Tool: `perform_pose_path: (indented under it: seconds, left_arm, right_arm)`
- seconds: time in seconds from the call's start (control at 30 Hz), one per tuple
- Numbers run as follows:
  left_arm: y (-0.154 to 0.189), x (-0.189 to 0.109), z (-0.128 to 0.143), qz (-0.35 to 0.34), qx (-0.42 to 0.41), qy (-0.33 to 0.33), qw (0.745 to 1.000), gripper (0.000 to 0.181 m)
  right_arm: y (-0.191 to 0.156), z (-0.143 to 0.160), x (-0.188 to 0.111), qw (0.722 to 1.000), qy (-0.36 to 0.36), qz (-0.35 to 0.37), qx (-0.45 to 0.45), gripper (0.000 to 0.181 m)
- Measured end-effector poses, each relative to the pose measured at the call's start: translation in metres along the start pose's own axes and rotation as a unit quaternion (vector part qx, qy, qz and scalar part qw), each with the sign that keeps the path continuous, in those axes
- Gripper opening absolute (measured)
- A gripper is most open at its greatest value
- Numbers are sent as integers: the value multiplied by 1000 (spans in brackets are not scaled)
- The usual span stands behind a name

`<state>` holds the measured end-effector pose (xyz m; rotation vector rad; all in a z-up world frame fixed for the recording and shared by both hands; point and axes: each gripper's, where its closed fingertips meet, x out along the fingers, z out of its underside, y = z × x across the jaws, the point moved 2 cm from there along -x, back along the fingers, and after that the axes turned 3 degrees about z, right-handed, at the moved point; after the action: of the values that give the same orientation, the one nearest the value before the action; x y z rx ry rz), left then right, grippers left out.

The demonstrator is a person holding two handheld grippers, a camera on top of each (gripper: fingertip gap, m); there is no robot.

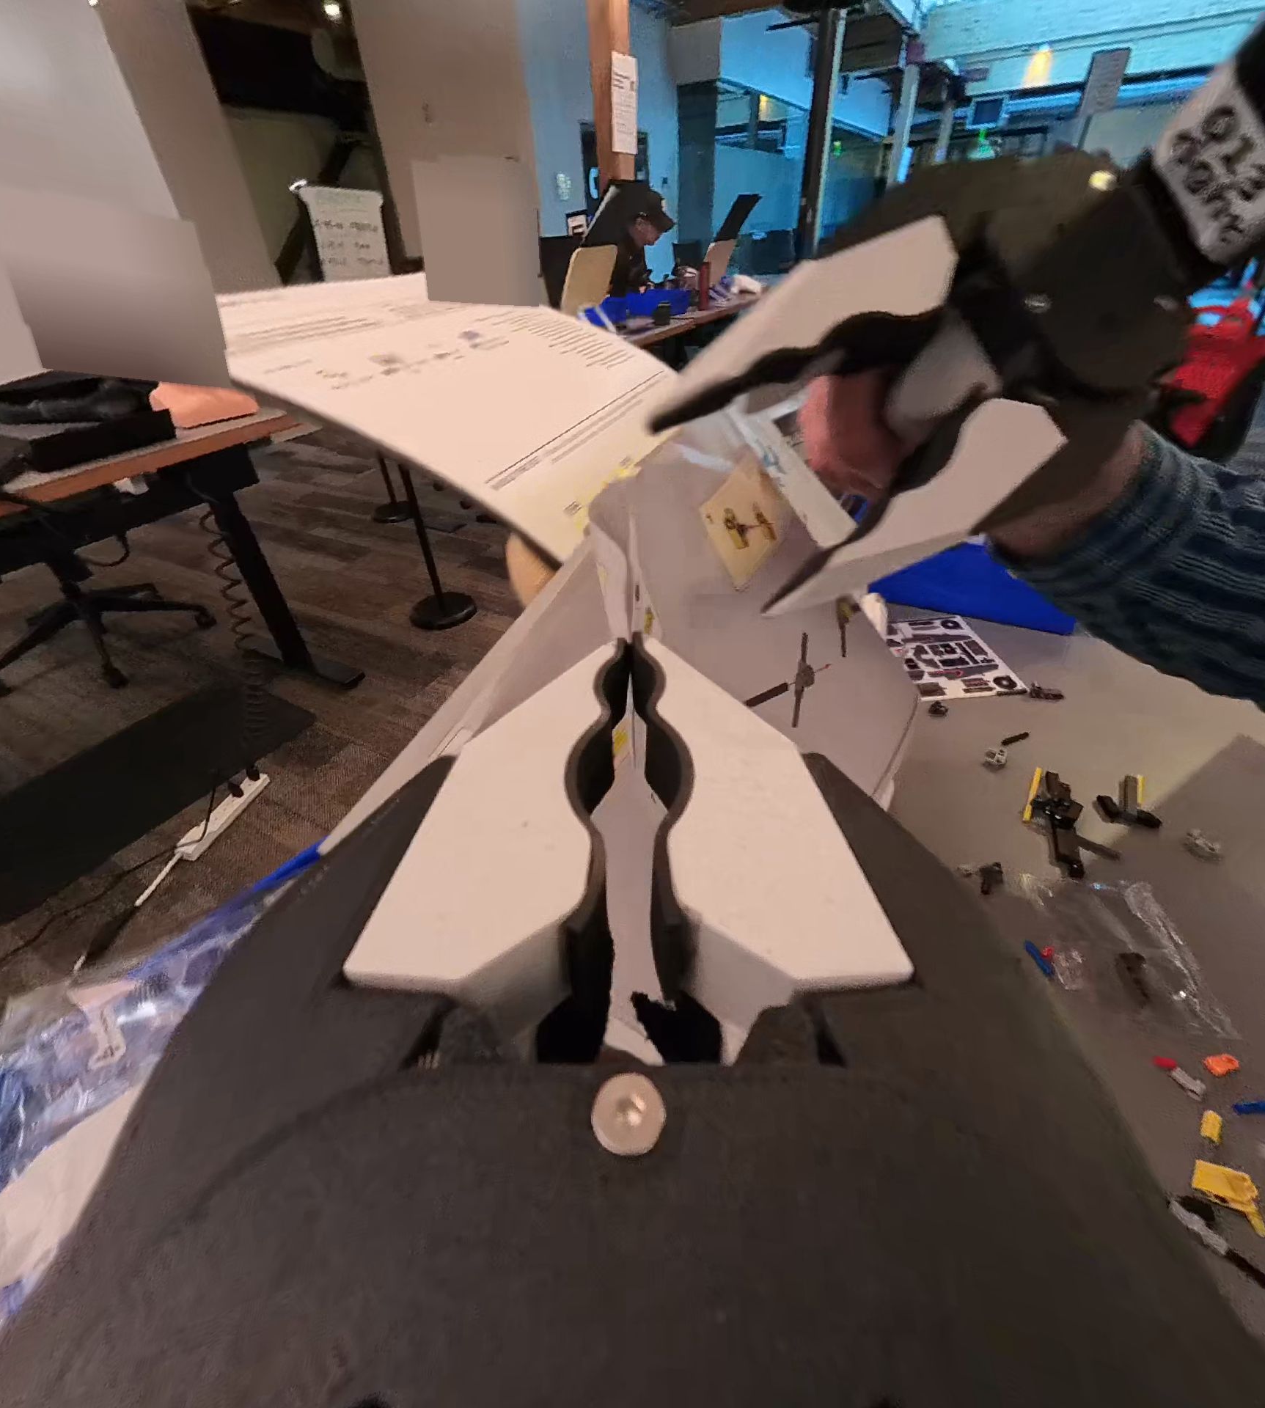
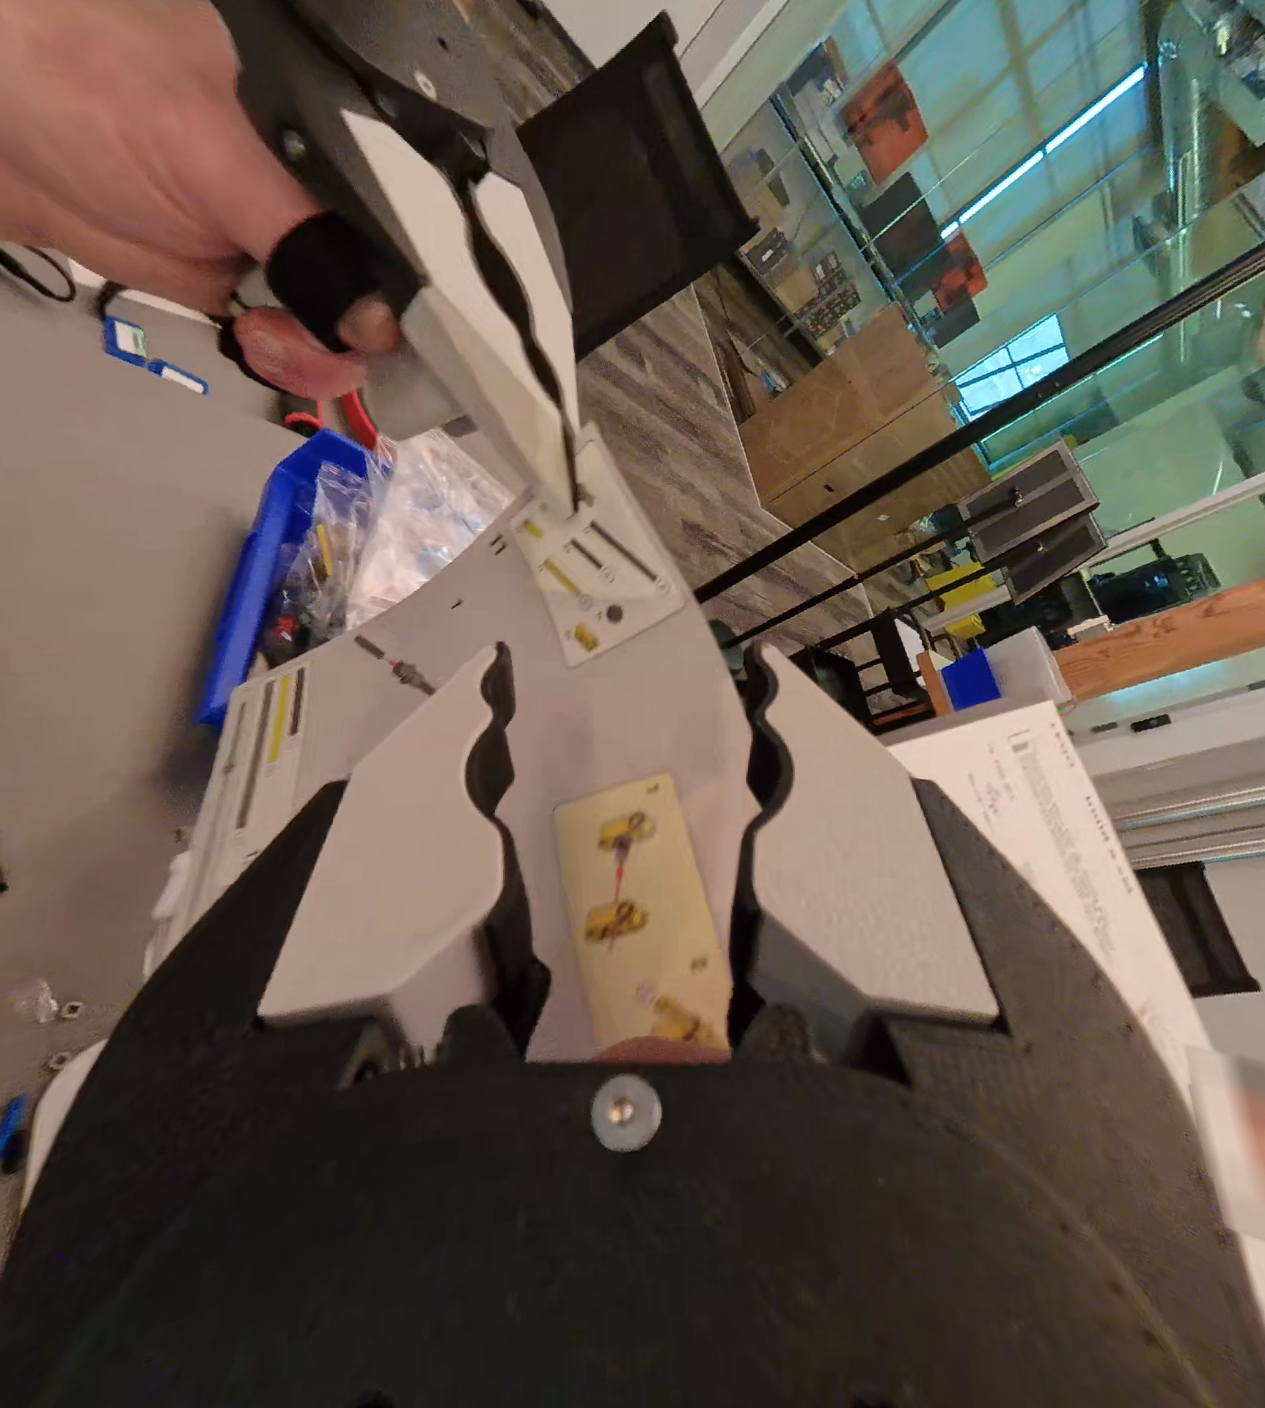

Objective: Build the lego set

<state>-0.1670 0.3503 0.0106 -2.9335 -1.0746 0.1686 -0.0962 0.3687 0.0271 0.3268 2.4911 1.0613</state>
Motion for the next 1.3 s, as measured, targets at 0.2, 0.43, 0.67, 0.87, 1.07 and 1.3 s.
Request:
perform_pose_path:
  seconds: [0.2, 0.43, 0.67, 0.87, 1.07, 1.3]
  left_arm:
    - [44, 18, -34, 63, 37, -7, 997, 0]
    - [73, 42, -62, 124, 43, 6, 991, 0]
    - [87, 58, -74, 140, 49, 6, 989, 7]
    - [75, 53, -66, 124, 17, 14, 992, 16]
    - [82, 56, -55, 155, 0, -4, 988, 0]
    - [75, 55, -53, 157, -28, 11, 987, 0]
  right_arm:
    - [9, -13, 3, 999, 4, -44, -23, 44]
    - [21, -15, -40, 996, 34, -81, -20, 6]
    - [44, -1, -83, 994, 69, -81, 16, 0]
    - [47, 2, -99, 992, 94, -78, 23, 0]
    - [45, 6, -104, 991, 98, -84, 20, 0]
    - [47, 10, -106, 990, 105, -87, 28, 1]
